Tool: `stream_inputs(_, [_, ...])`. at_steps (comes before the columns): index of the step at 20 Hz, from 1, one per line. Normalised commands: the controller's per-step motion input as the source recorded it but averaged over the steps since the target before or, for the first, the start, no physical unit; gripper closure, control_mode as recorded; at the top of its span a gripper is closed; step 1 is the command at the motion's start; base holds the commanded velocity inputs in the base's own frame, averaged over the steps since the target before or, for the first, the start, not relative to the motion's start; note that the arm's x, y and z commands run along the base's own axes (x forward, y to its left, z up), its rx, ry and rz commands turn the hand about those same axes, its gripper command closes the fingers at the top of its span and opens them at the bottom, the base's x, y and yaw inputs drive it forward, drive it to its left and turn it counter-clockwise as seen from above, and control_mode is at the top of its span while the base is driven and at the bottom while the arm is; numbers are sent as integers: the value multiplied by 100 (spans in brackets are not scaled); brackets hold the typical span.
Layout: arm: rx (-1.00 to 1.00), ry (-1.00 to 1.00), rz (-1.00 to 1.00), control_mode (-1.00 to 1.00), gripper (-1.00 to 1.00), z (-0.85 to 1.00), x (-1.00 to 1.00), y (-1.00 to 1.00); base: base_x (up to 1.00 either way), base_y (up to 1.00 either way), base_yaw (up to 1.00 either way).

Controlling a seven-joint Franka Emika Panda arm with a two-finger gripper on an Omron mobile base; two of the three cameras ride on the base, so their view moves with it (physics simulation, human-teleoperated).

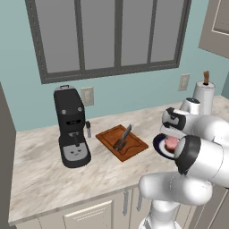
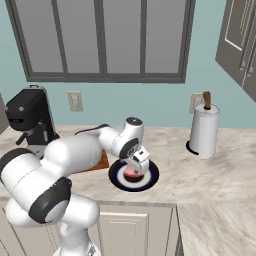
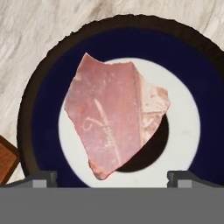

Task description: Pick up the knife from the drawer and place it on the cutting board. Then place the meat from the plate to the cutting board.

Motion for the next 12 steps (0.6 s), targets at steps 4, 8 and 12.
stream_inputs(4, [0,0,0,-100,-100,0,0,0,0,0,0])
stream_inputs(8, [0,0,0,-100,-100,-6,0,0,0,0,0])
stream_inputs(12, [0,0,0,-100,-100,-21,7,2,0,0,0])
